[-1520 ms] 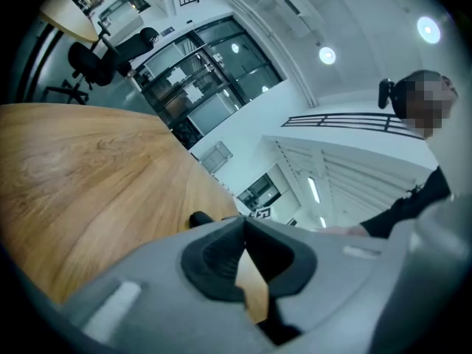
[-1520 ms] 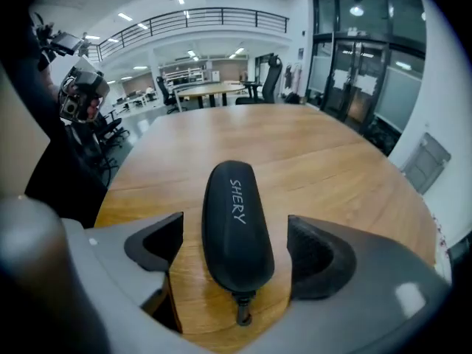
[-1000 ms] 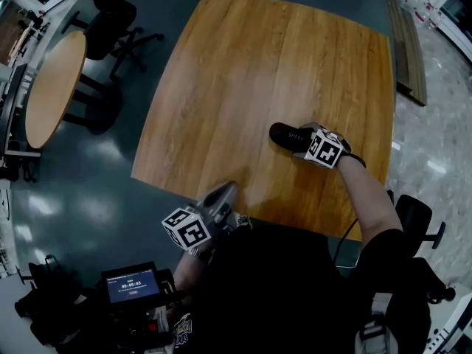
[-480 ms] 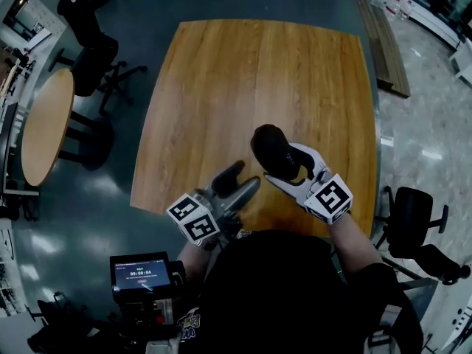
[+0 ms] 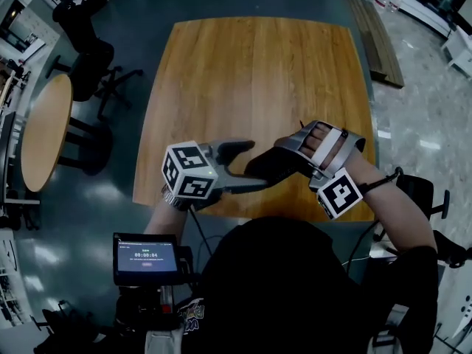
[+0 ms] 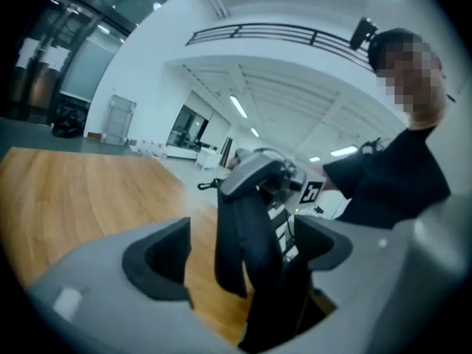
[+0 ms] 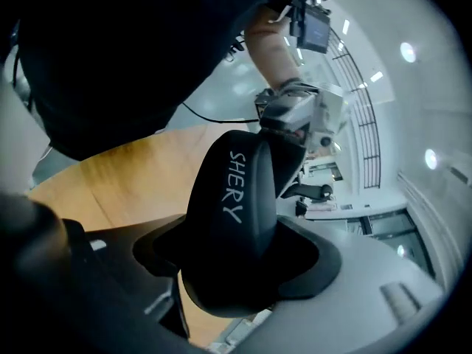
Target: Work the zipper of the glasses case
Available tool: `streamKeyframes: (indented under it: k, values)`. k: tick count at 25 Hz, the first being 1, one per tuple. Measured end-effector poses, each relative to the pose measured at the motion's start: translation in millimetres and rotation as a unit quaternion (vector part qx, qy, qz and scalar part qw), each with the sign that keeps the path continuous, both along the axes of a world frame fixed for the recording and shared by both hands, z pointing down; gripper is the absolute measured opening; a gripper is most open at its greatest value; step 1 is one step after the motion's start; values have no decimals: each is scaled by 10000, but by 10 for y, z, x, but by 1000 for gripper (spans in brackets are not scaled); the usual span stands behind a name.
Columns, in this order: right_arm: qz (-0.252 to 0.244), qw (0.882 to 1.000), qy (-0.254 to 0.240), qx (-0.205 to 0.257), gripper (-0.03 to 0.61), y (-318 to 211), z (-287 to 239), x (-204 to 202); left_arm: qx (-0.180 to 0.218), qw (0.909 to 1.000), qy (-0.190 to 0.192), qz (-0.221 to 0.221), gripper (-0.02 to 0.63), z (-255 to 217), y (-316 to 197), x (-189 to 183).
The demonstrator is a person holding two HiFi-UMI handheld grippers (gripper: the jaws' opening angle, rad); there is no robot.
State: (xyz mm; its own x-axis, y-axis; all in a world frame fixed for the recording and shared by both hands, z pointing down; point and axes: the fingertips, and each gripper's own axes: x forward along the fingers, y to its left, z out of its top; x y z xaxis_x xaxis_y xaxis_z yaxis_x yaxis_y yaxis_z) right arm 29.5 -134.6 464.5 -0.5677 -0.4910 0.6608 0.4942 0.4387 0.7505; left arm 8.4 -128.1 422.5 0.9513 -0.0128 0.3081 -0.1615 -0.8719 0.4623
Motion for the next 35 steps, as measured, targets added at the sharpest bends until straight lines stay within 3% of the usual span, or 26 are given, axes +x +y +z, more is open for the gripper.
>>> streamKeyframes:
  k: [4,6,8,10,12,14,15,17,20,22,24,26,29,33,35]
  values:
    - [-456,9981,359,197,334,182,-26,-289,-478,9949,-690,563,430,287,190,270]
    - [-722,9950,581,360,335,264,-25,-375,-633,9905,-810,909,405,342,331,307]
    - [-836,9944,625,194,341,350,14,-407,-721,9886,-797,1055,350,364,419,305]
    - [-711,9962,360,-363,349,469,26,-409,-853,9908,-536,905,284,354,423,278]
    - [-481,9965,-23,-684,403,498,-73,-327,-1026,9929,-25,597,272,290,389,222]
    - [-82,9906,-779,-1121,407,460,-298,-170,-1075,9922,459,422,270,197,393,156]
    - [185,9794,-1293,-1537,378,433,-448,-94,-1065,9914,638,403,268,152,401,116]
    - [590,9404,-2195,-2530,359,373,-736,25,-988,9896,920,496,268,64,431,9]
    - [393,8888,-2702,-3681,199,360,-1041,78,-666,9871,1050,1010,268,-89,598,-136]
    - [155,8520,-2807,-4416,172,423,-1210,4,-363,9850,711,1531,268,-96,761,-194]
    - [176,7997,-2828,-5294,153,505,-1321,-114,42,9790,19,2040,268,-6,892,-244]
    - [230,7581,-2459,-6036,153,571,-1265,-190,423,9698,-585,2330,268,80,933,-273]
    - [243,7259,-1843,-6622,153,573,-986,-190,782,9634,-936,2388,267,104,908,-213]
    - [480,6754,-1722,-7155,156,580,-818,-206,1262,9539,-1337,2374,267,236,913,-143]
    - [494,6636,-1551,-7302,155,623,-773,-237,1379,9499,-1488,2377,267,295,903,-170]
